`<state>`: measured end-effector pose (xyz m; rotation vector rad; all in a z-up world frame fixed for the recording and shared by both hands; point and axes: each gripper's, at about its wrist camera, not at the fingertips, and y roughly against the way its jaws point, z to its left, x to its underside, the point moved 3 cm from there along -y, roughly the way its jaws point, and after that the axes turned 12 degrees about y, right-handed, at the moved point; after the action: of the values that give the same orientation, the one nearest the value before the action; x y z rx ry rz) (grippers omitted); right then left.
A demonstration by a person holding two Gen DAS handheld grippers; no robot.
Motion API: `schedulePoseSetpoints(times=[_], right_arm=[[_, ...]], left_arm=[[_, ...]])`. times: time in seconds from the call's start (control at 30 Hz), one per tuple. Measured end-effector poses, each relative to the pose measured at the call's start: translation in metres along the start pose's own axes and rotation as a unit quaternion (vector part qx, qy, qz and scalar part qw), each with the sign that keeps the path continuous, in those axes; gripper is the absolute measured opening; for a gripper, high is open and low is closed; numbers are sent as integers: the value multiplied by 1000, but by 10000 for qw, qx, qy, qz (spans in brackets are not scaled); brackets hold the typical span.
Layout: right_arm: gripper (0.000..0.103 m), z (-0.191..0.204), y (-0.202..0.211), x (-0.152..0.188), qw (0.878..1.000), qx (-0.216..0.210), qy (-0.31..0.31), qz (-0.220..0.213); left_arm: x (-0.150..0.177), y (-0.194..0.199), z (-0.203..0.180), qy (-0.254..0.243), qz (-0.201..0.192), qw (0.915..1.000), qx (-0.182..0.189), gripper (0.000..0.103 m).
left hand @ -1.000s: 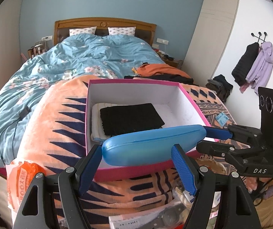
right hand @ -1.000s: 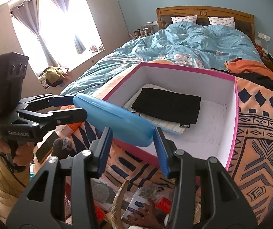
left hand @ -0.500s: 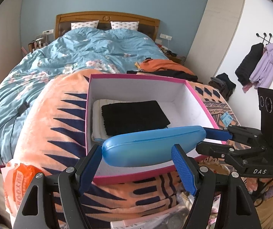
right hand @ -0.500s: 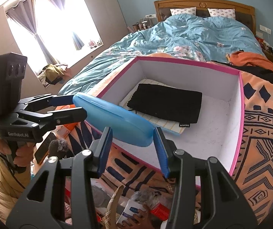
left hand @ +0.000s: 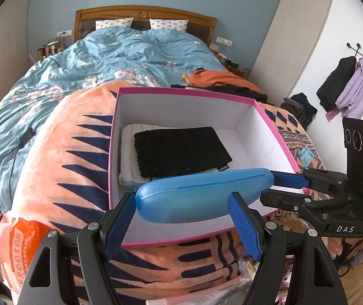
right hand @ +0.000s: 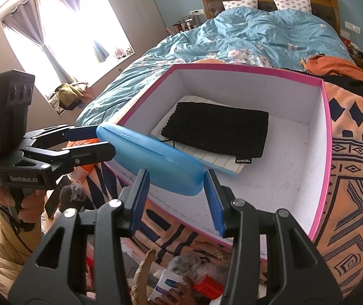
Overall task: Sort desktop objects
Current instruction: 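Lower the blue glasses case into the pink box beside the pouch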
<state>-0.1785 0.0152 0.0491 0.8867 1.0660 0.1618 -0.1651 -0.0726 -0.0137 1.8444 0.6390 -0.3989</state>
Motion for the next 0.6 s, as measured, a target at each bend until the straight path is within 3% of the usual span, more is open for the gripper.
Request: schedulePoseSetpoints(times=[0.6], right_arm=[[48, -12, -22, 5, 9995, -107, -192, 218]], left_arm=[[0, -21, 8, 122, 244, 9995, -160, 76]])
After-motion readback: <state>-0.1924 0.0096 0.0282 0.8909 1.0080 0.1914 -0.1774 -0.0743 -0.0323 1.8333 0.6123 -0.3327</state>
